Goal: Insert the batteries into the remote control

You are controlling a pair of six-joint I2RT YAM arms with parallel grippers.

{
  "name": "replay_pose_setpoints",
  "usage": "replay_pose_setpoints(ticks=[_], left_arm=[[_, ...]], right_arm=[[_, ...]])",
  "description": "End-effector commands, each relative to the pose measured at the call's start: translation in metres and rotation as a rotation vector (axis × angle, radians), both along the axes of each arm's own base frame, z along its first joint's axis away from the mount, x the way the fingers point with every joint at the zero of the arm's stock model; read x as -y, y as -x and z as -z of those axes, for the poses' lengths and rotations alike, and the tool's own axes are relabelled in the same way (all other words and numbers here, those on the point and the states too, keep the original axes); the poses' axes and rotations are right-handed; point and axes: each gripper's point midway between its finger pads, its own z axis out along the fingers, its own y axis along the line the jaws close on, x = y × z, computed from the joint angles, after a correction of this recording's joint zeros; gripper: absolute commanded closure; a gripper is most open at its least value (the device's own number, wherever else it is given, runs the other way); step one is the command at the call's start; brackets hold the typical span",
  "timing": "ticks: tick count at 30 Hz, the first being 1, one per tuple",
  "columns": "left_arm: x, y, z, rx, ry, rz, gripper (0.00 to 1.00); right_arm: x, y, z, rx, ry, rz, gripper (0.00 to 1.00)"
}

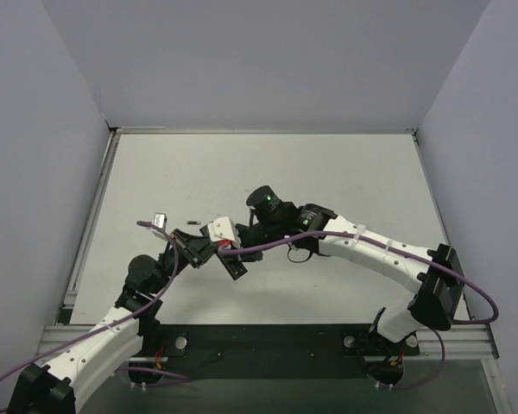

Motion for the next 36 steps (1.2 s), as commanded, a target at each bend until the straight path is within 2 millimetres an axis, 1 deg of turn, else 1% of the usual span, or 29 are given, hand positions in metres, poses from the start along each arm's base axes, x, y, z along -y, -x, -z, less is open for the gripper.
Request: replay_pose_setpoints(ticks=[1,4,8,15,17,18,26,28,33,34,35,36], left_arm=[[-0.011,0.005,-0.070,0.170,0.192,-0.030,1.00],[-0.015,0.006,-0.078,0.182,0.223,-0.038,1.00],[-0.018,0.008,-0.087,0.197,0.256,-0.047,1.00],[-0.023,0.013,-0.097,0.200,0.319,-0.038,1.00],[-0.024,0.015,-0.101,0.206,0.337,-0.033,1.00],[-0.024,0.016,-0.103,0.207,0.342,-0.031,1.00],[-0.027,0.020,-0.115,0.224,0.381,-0.023,1.00],[-0.028,0.021,-0.118,0.230,0.385,-0.024,1.00],[-0.029,0.022,-0.120,0.236,0.391,-0.024,1.00],[-0.028,0.021,-0.117,0.228,0.382,-0.025,1.00],[-0.027,0.021,-0.115,0.230,0.371,-0.027,1.00],[-0.026,0.020,-0.113,0.224,0.361,-0.025,1.00]], right_arm=[[0.009,0.011,0.022,-0.062,0.057,-0.029,0.91],[0.011,0.011,0.029,-0.072,0.071,-0.024,0.91],[0.011,0.009,0.034,-0.077,0.063,-0.010,0.92],[0.014,0.003,0.050,-0.058,0.056,0.029,0.87],[0.012,0.000,0.049,-0.046,0.037,0.043,0.87],[0.015,0.001,0.054,-0.049,0.040,0.045,0.86],[0.015,-0.001,0.056,-0.045,0.004,0.090,0.82],[0.016,-0.001,0.060,-0.060,0.007,0.112,0.81],[0.010,-0.003,0.049,-0.073,-0.091,0.166,0.79],[0.009,-0.002,0.047,-0.089,-0.101,0.180,0.77],[0.008,-0.004,0.040,-0.083,-0.126,0.197,0.68],[0.007,-0.004,0.036,-0.084,-0.133,0.205,0.65]])
